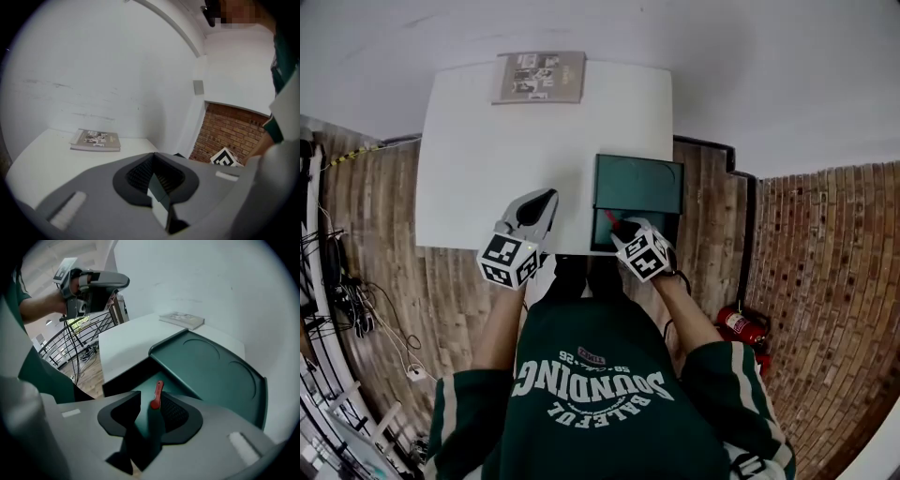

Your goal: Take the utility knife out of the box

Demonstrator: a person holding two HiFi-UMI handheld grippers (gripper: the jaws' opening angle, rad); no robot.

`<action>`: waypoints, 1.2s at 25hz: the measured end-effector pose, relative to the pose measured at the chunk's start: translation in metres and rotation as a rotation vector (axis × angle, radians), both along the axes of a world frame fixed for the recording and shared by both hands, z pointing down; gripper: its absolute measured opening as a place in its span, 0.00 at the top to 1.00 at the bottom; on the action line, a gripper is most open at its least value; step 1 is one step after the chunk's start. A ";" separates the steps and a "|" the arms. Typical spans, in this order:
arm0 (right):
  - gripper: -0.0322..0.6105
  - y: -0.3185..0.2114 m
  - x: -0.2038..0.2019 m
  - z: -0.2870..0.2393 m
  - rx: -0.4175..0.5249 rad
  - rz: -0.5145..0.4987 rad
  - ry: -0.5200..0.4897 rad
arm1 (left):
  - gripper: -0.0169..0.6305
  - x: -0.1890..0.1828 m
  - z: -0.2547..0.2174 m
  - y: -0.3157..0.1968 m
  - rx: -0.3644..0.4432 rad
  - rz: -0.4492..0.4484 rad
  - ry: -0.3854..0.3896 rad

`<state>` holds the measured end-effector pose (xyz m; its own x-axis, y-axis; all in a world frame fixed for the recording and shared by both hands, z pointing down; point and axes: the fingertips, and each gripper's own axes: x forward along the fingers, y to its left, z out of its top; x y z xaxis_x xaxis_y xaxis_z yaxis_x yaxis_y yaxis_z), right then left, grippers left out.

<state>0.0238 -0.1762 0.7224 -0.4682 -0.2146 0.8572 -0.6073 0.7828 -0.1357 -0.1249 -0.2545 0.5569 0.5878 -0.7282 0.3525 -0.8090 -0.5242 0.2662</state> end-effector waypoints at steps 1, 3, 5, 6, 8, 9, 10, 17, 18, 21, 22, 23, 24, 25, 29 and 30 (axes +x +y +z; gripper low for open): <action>0.78 -0.001 -0.001 0.003 -0.007 -0.007 0.012 | 0.90 -0.003 0.001 0.000 -0.002 -0.007 0.000; 0.78 -0.003 -0.001 0.009 -0.017 -0.017 0.033 | 0.90 -0.009 0.002 0.001 -0.006 -0.021 0.000; 0.78 -0.004 -0.002 0.015 -0.024 -0.026 0.056 | 0.90 -0.014 0.004 0.001 -0.011 -0.033 0.001; 0.78 -0.004 -0.002 0.018 -0.027 -0.030 0.067 | 0.90 -0.017 0.005 0.002 -0.014 -0.037 0.001; 0.78 -0.005 -0.002 0.023 -0.035 -0.032 0.088 | 0.90 -0.021 0.007 0.002 -0.018 -0.044 0.000; 0.78 -0.005 -0.002 0.025 -0.042 -0.033 0.097 | 0.90 -0.022 0.007 0.002 -0.019 -0.046 0.000; 0.78 -0.005 -0.002 0.027 -0.047 -0.035 0.106 | 0.90 -0.024 0.008 0.001 -0.022 -0.048 0.001; 0.78 -0.004 0.001 0.040 -0.030 -0.040 0.185 | 0.90 -0.024 0.012 0.002 -0.032 -0.044 0.003; 0.79 -0.004 0.002 0.040 -0.027 -0.036 0.189 | 0.90 -0.024 0.012 0.002 -0.032 -0.042 0.003; 0.79 -0.004 0.001 0.040 -0.030 -0.025 0.194 | 0.90 -0.022 0.011 0.001 -0.030 -0.035 0.003; 0.80 -0.004 0.001 0.040 -0.034 -0.023 0.196 | 0.90 -0.022 0.011 0.001 -0.029 -0.033 0.003; 0.83 -0.003 0.000 0.040 -0.036 -0.022 0.197 | 0.90 -0.021 0.011 0.001 -0.028 -0.031 0.003; 0.83 -0.003 0.000 0.039 -0.038 -0.020 0.197 | 0.90 -0.020 0.010 0.001 -0.028 -0.030 0.003; 0.83 -0.003 0.000 0.039 -0.040 -0.017 0.196 | 0.90 -0.020 0.010 0.001 -0.029 -0.028 0.002; 0.83 -0.003 0.001 0.036 -0.040 0.000 0.180 | 0.90 -0.019 0.010 0.001 -0.028 -0.024 0.000; 0.83 -0.003 0.000 0.035 -0.040 0.001 0.175 | 0.90 -0.019 0.010 0.001 -0.028 -0.023 0.000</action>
<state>0.0239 -0.1789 0.7572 -0.3112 -0.1794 0.9332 -0.6250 0.7784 -0.0588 -0.1440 -0.2530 0.5672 0.5710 -0.7311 0.3734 -0.8207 -0.4978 0.2804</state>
